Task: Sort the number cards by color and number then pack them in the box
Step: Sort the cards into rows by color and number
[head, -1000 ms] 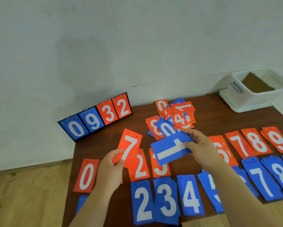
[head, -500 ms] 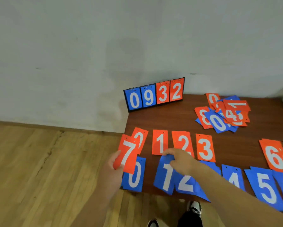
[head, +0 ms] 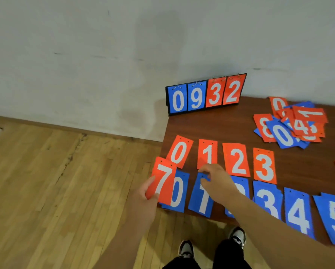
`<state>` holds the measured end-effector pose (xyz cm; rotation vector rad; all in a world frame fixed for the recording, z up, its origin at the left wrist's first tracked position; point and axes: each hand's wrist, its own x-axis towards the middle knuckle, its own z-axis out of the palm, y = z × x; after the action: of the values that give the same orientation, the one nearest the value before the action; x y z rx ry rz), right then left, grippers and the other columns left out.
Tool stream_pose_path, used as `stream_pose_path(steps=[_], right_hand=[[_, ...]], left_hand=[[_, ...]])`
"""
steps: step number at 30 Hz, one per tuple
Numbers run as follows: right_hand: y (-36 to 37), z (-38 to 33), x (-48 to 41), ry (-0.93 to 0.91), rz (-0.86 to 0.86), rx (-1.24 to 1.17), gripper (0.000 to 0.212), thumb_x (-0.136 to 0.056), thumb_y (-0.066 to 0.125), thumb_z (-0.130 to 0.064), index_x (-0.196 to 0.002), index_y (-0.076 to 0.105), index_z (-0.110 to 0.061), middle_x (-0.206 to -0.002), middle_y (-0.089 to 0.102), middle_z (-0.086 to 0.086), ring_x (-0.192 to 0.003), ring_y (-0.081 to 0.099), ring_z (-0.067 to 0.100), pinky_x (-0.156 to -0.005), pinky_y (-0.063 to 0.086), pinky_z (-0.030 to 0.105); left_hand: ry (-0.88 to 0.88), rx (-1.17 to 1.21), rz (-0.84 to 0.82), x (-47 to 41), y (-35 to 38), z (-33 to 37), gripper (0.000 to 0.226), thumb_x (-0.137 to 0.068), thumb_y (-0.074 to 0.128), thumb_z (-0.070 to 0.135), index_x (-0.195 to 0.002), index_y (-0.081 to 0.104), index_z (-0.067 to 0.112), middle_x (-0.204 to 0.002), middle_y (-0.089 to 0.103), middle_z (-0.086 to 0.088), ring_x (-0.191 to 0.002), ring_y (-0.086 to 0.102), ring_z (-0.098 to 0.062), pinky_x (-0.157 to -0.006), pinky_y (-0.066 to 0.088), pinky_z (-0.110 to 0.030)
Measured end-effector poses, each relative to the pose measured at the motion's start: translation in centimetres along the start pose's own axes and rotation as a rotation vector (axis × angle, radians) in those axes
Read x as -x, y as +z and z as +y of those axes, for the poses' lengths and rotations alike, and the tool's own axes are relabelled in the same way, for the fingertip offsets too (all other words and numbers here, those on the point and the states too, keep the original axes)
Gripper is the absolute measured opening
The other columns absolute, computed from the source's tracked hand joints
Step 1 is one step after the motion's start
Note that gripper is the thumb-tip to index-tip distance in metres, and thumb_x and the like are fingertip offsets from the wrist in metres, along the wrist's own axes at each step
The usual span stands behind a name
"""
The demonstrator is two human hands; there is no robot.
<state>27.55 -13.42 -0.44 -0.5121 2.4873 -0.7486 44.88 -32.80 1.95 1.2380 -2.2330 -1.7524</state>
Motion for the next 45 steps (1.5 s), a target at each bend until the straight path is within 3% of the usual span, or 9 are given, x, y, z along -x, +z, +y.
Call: stream_pose_path(steps=[2, 5, 9, 11, 15, 22, 32, 40, 45], right_hand=[[-0.5, -1.4, 1.0, 0.085, -0.043, -0.278, 0.025, -0.098, 0.065, -0.026, -0.121, 0.061, -0.035, -0.119, 0.059, -0.014, -0.095, 0.059, 0.006, -0.067, 0.048, 0.016], [-1.4, -2.5, 2.2, 0.132, -0.081, -0.570, 0.023, -0.097, 0.067, -0.032, -0.119, 0.064, -0.039, -0.119, 0.064, -0.014, -0.102, 0.066, 0.008, -0.087, 0.059, 0.031], [-2.8, -1.8, 3.6, 0.141, 0.011, -0.748, 0.024, -0.096, 0.067, -0.015, -0.113, 0.068, -0.033, -0.115, 0.069, -0.008, -0.107, 0.069, 0.014, -0.087, 0.062, 0.038], [-4.0, -0.4, 4.0, 0.153, 0.111, -0.690, 0.028, -0.094, 0.067, -0.008, -0.111, 0.068, -0.031, -0.110, 0.070, -0.006, -0.102, 0.070, 0.017, -0.086, 0.062, 0.041], [-7.2, 2.8, 5.6, 0.174, 0.190, -0.576, 0.032, -0.093, 0.068, -0.009, -0.115, 0.066, -0.033, -0.110, 0.068, -0.006, -0.099, 0.068, 0.014, -0.084, 0.061, 0.036], [-12.5, 9.4, 9.3, 0.224, 0.337, -0.534, 0.035, -0.093, 0.067, -0.008, -0.120, 0.063, -0.031, -0.107, 0.063, -0.010, -0.091, 0.065, 0.007, -0.069, 0.053, 0.019], [-20.7, 22.7, 13.6, 0.344, 0.575, -0.536, 0.024, -0.092, 0.072, -0.017, -0.112, 0.065, -0.028, -0.098, 0.065, -0.015, -0.085, 0.062, 0.002, -0.059, 0.042, 0.006], [-31.2, 39.7, 14.1, 0.386, 0.536, -0.457, 0.025, -0.087, 0.074, -0.016, -0.105, 0.069, -0.033, -0.095, 0.066, -0.014, -0.084, 0.063, 0.004, -0.075, 0.053, 0.025], [-37.0, 48.0, 11.6, 0.377, 0.422, -0.346, 0.028, -0.091, 0.070, -0.014, -0.114, 0.067, -0.029, -0.100, 0.063, -0.016, -0.084, 0.059, 0.003, -0.067, 0.043, 0.011]], left_hand=[[0.021, 0.002, -0.053, -0.3, 1.3, 0.8, 0.052, -0.098, 0.066, 0.011, -0.134, 0.057, 0.047, -0.133, 0.063, 0.014, -0.117, 0.063, -0.006, -0.093, 0.059, -0.029], [0.080, 0.019, -0.127, -0.2, 3.5, 2.5, 0.049, -0.098, 0.067, 0.017, -0.128, 0.056, 0.054, -0.131, 0.060, 0.018, -0.118, 0.063, -0.008, -0.087, 0.062, -0.030], [0.170, -0.014, -0.188, 0.5, 6.4, 4.7, 0.046, -0.098, 0.067, 0.016, -0.131, 0.056, 0.045, -0.127, 0.060, 0.020, -0.118, 0.061, -0.005, -0.096, 0.058, -0.032], [0.156, -0.005, -0.235, 0.5, 8.1, 5.3, 0.043, -0.096, 0.069, 0.015, -0.127, 0.062, 0.042, -0.125, 0.063, 0.018, -0.115, 0.063, -0.006, -0.096, 0.058, -0.034], [0.188, -0.073, -0.363, 0.6, 11.7, 7.4, 0.029, -0.099, 0.066, 0.019, -0.123, 0.067, 0.036, -0.120, 0.065, 0.016, -0.105, 0.064, -0.002, -0.075, 0.054, -0.011], [0.356, -0.209, -0.522, 1.8, 19.8, 12.3, 0.034, -0.095, 0.066, 0.010, -0.119, 0.069, 0.033, -0.109, 0.062, 0.022, -0.093, 0.062, 0.002, -0.072, 0.051, -0.009], [0.451, -0.352, -0.660, 5.7, 36.5, 17.0, 0.037, -0.093, 0.068, 0.010, -0.120, 0.068, 0.036, -0.108, 0.064, 0.013, -0.097, 0.062, -0.003, -0.085, 0.056, -0.025], [0.435, -0.423, -0.618, 10.2, 55.6, 20.1, 0.037, -0.088, 0.072, 0.012, -0.116, 0.066, 0.036, -0.101, 0.064, 0.011, -0.088, 0.063, -0.006, -0.077, 0.053, -0.020], [0.417, -0.517, -0.525, 10.8, 65.3, 22.3, 0.036, -0.092, 0.069, 0.017, -0.123, 0.062, 0.036, -0.109, 0.060, 0.011, -0.089, 0.060, -0.003, -0.076, 0.052, -0.022]])
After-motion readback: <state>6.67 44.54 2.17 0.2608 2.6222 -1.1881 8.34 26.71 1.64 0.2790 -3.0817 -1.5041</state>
